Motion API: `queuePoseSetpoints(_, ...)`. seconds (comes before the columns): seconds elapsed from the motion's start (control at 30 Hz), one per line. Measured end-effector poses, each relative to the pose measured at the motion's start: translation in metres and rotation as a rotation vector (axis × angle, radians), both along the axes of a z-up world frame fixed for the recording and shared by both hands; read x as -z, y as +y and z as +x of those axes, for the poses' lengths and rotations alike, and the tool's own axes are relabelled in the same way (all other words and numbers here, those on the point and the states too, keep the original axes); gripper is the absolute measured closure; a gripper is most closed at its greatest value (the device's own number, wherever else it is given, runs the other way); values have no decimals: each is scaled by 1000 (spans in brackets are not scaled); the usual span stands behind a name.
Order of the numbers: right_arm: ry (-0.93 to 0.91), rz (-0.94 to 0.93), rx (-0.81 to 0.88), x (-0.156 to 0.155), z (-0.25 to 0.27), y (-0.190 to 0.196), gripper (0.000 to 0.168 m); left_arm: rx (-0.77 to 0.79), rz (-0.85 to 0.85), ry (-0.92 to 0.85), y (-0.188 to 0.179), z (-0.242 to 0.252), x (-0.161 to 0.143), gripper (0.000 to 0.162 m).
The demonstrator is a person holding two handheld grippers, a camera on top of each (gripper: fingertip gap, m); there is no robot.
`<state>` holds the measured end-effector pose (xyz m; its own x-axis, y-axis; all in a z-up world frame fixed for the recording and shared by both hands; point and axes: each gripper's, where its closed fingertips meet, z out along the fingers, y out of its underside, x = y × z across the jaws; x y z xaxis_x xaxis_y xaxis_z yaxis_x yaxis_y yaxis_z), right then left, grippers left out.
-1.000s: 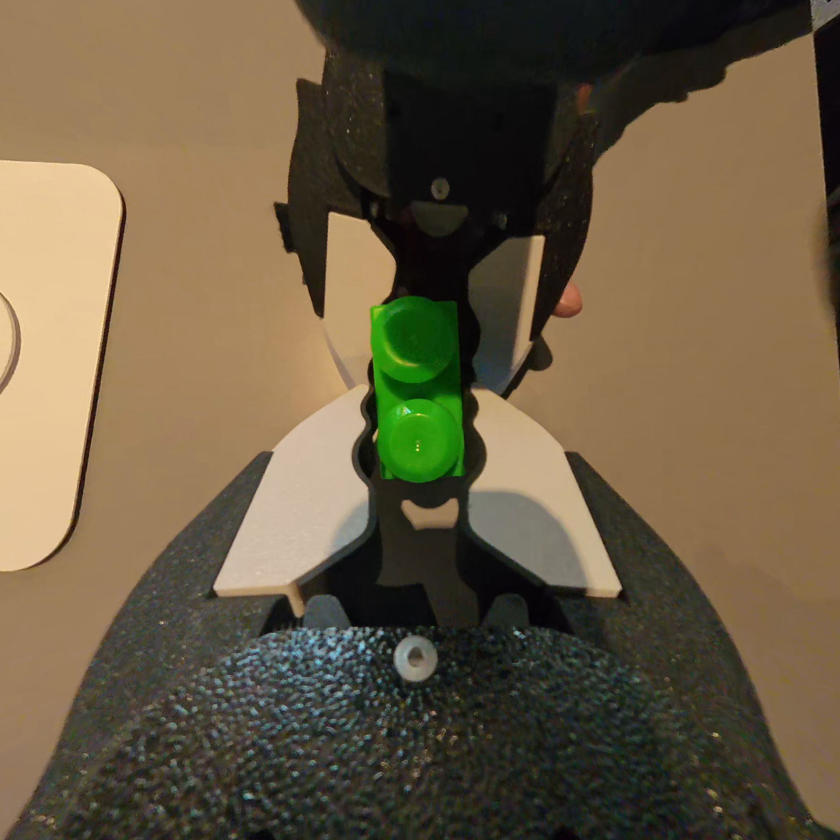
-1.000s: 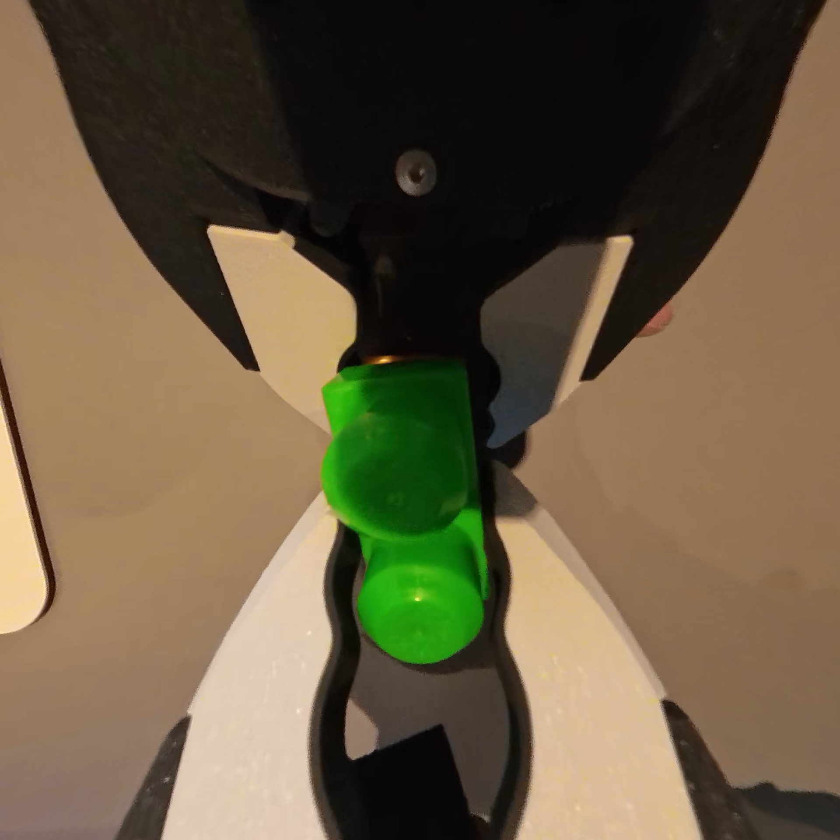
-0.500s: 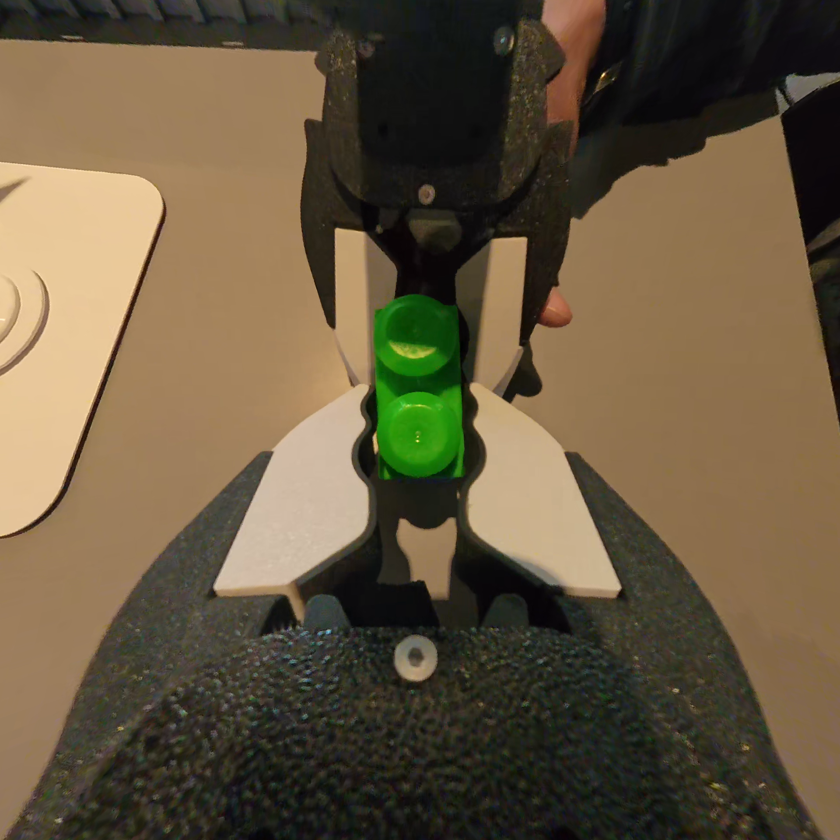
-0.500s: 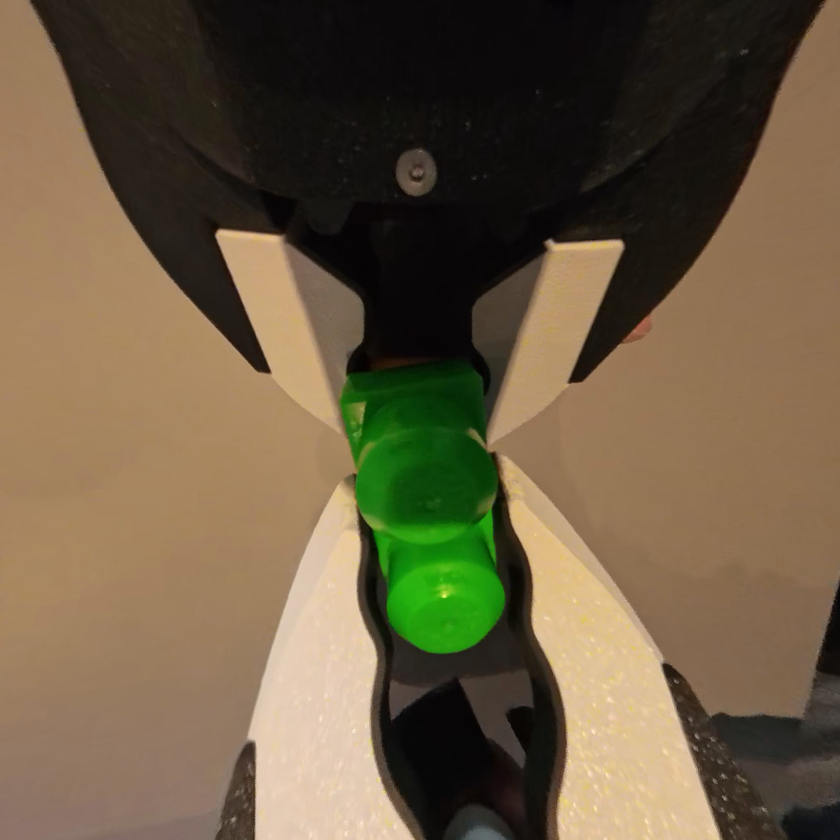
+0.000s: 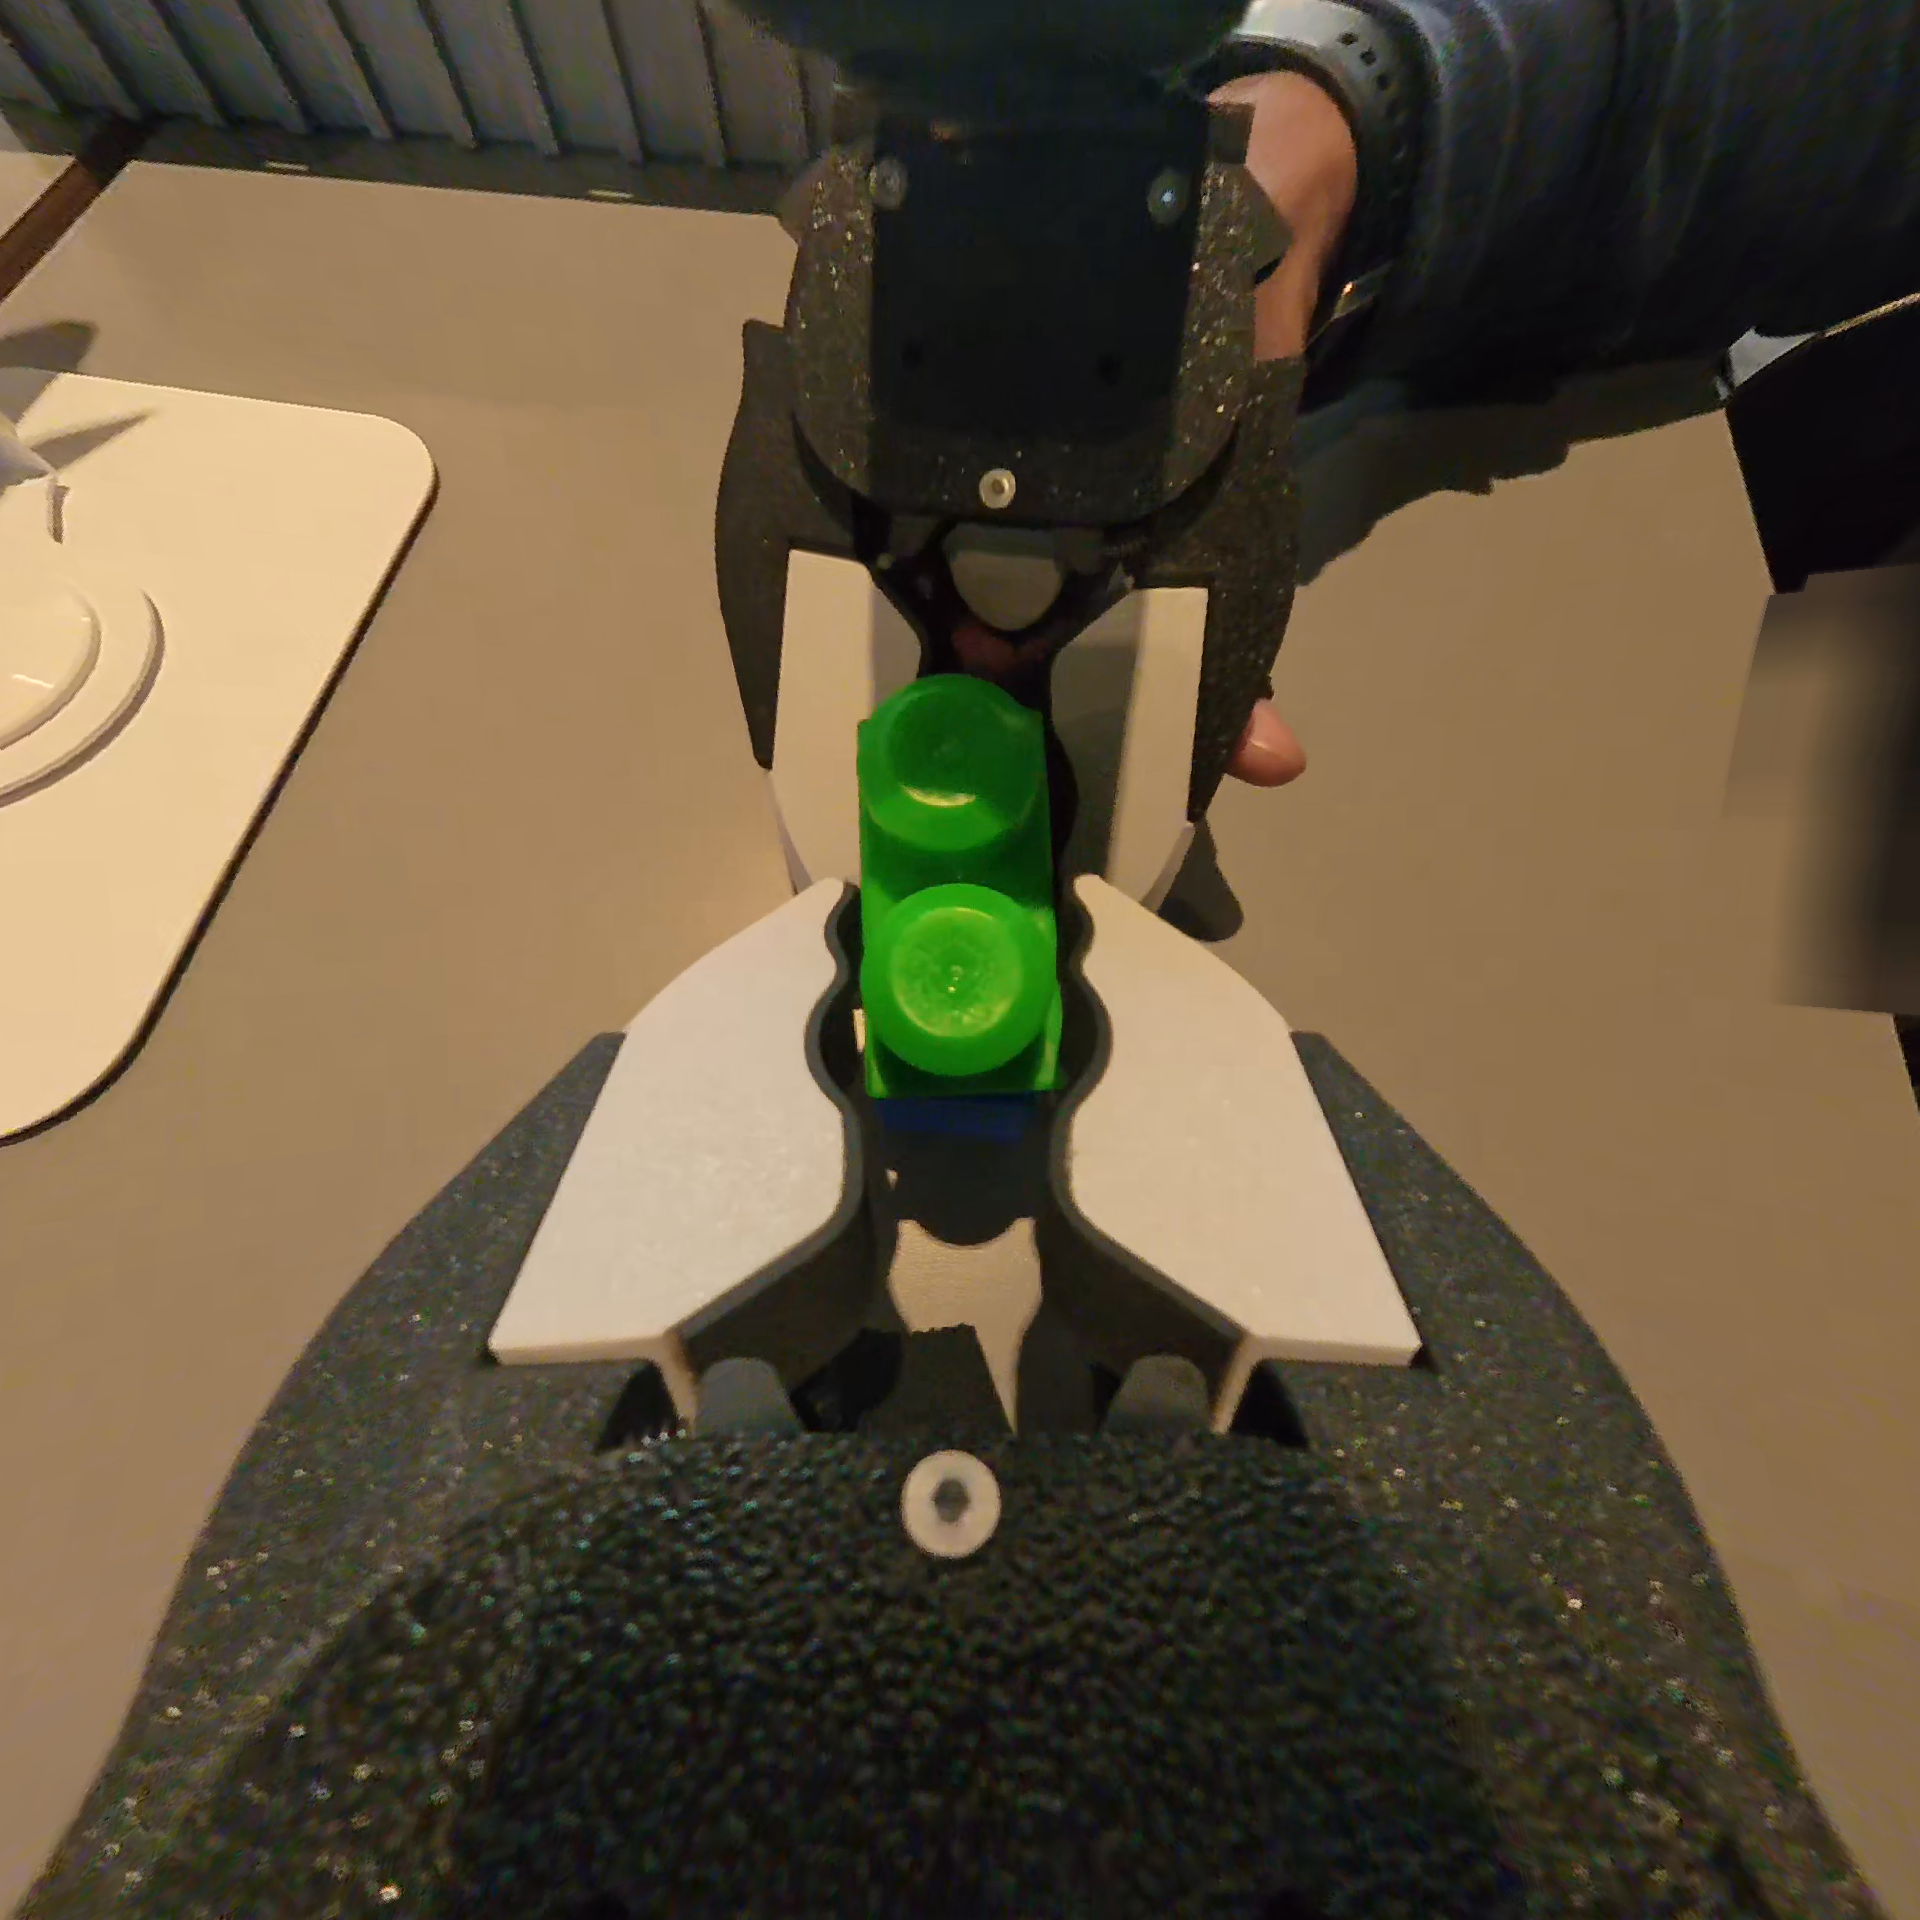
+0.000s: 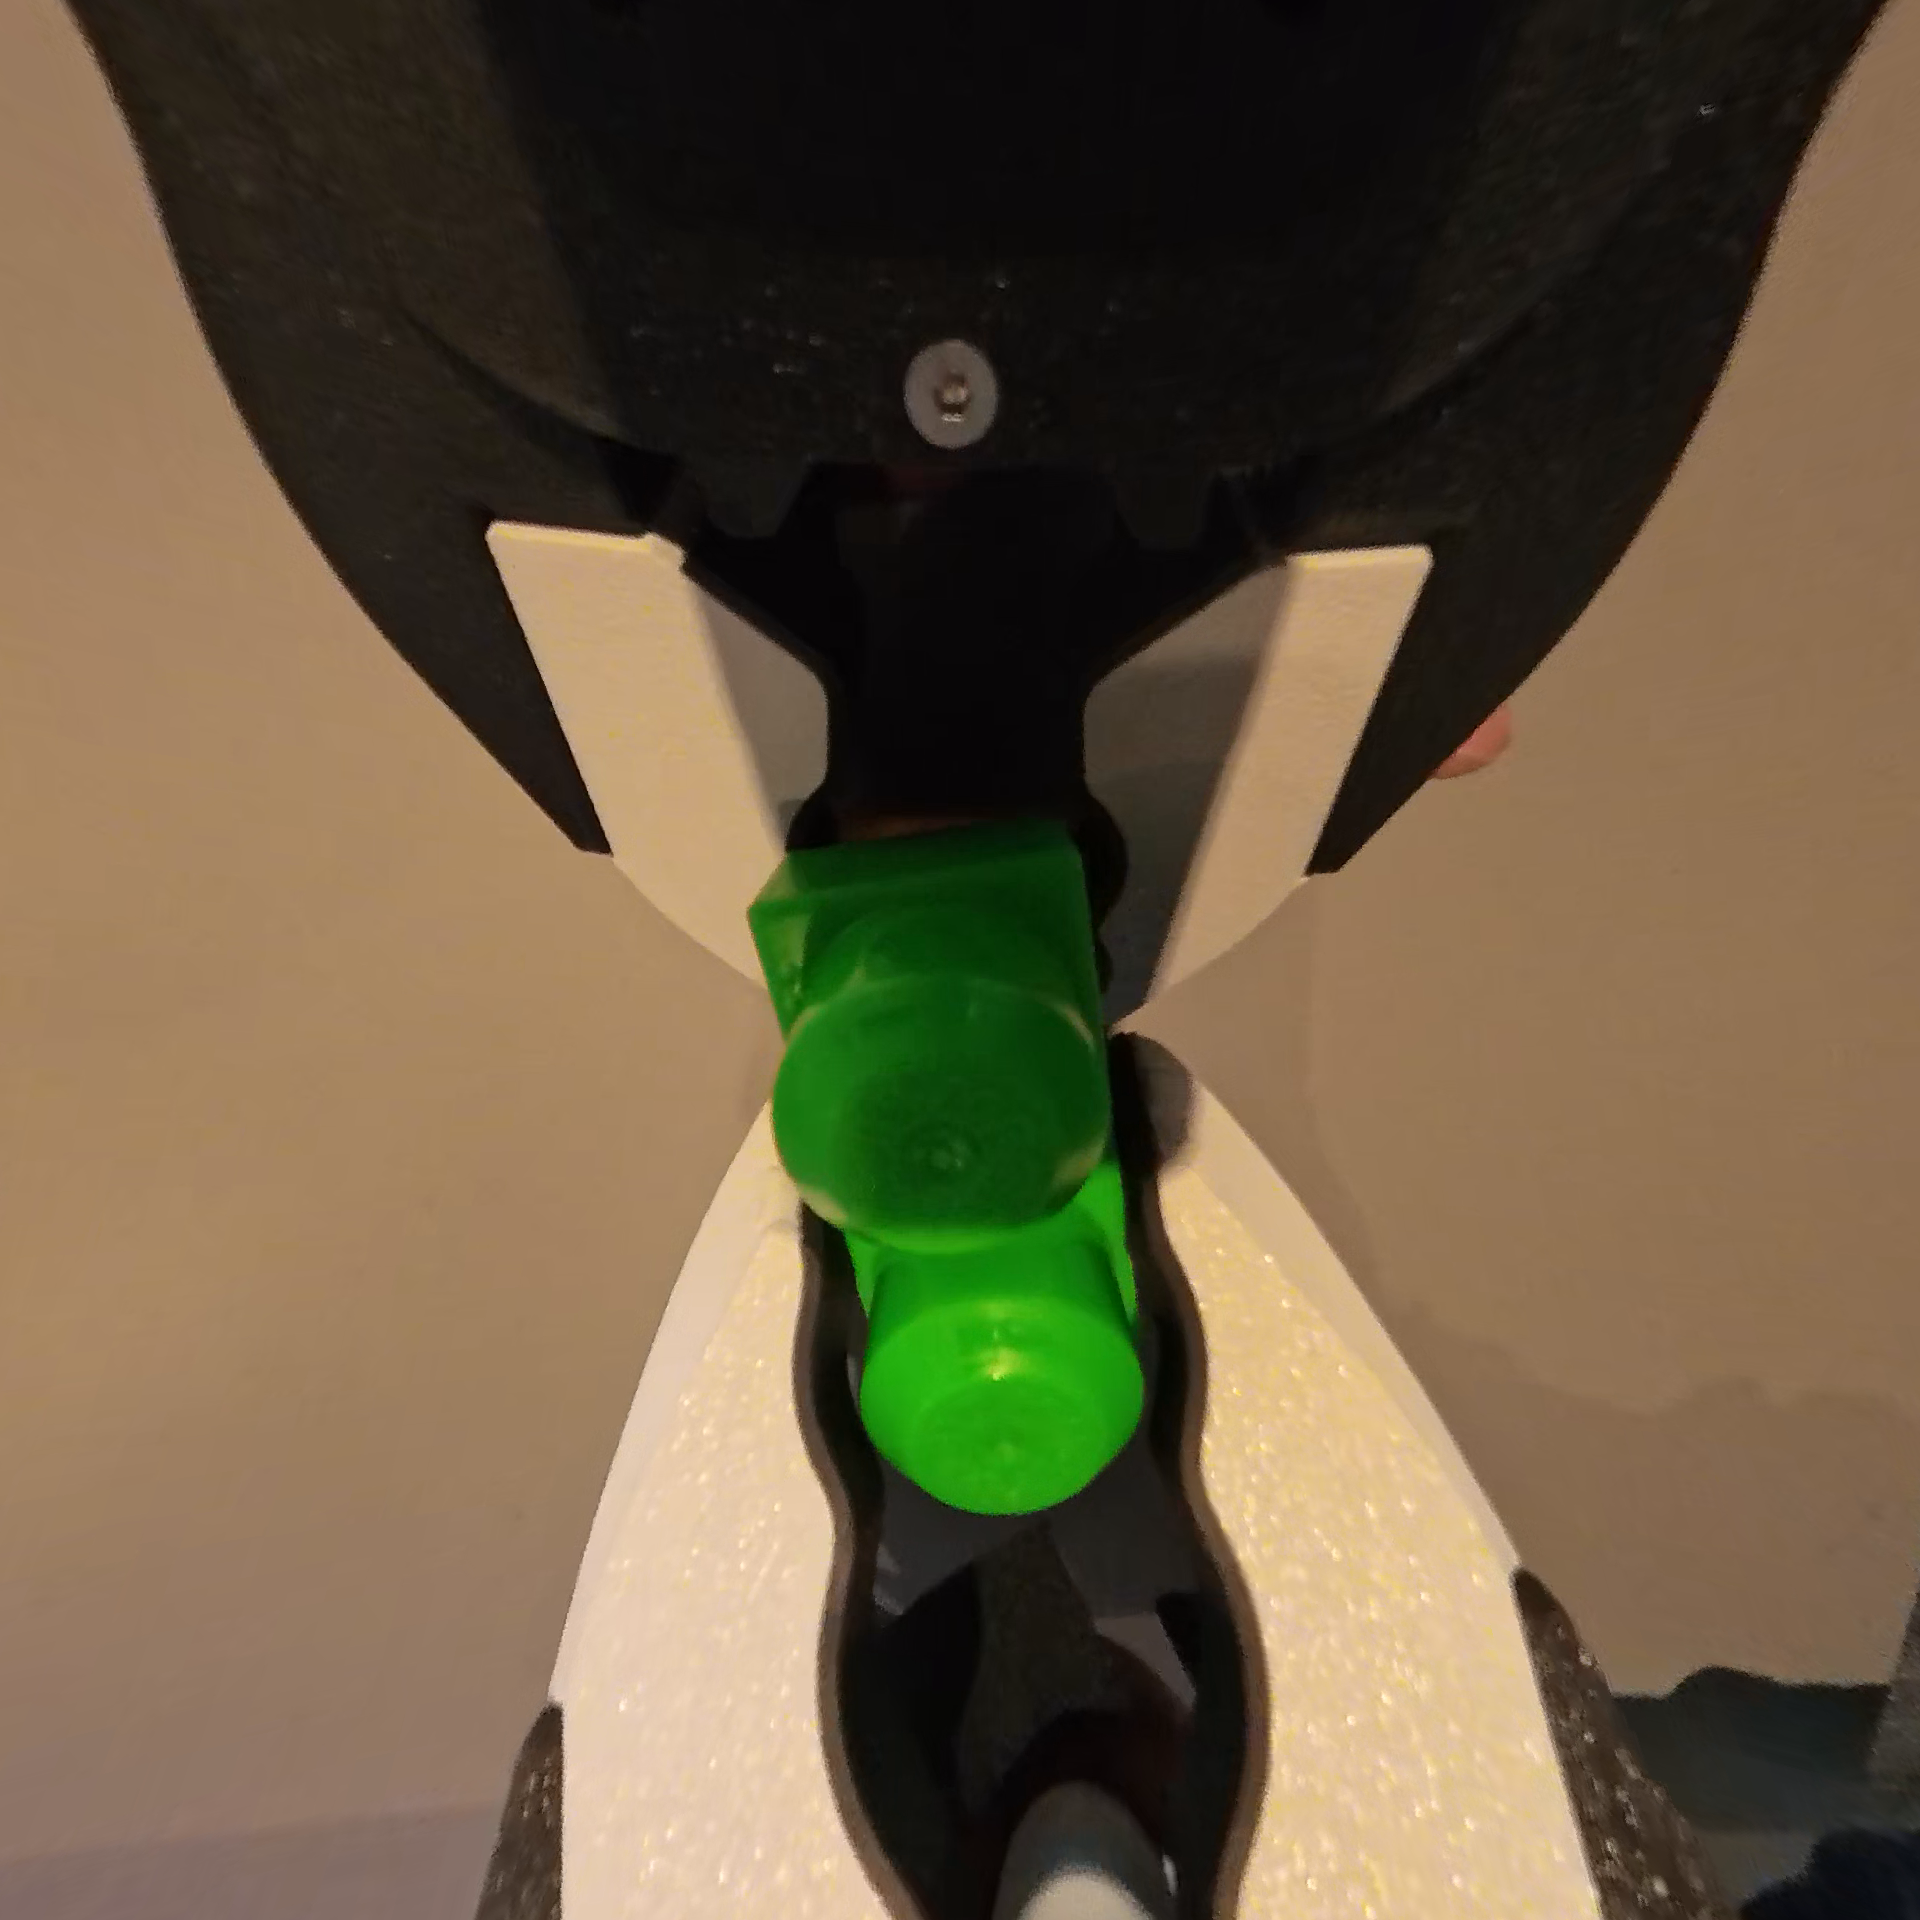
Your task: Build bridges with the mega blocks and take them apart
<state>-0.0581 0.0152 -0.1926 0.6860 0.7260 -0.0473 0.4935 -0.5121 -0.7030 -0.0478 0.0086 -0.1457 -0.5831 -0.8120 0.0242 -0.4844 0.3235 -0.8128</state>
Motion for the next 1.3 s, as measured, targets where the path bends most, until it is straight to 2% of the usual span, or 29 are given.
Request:
queuePoseSetpoints(0.3,11,-9,15,-1,-5,5,127,-31,-28,-59,4,-3,-1,127)
queuePoseSetpoints(0.43,59,-40,-30,-3,-10,0,127,-44,-55,-94,2,-6,-3,127)
queuePoseSetpoints(0.73,154,-91,-77,-10,-9,-6,127,-78,-243,-223,-1,-5,-24,127)
queuePoseSetpoints(1.2,37,-35,-77,-1,-7,-4,126,-127,-264,-279,10,-6,-28,127)
queuePoseSetpoints(1.3,12,-11,-75,-1,-6,-5,109,-140,-253,-303,12,-8,-30,127)
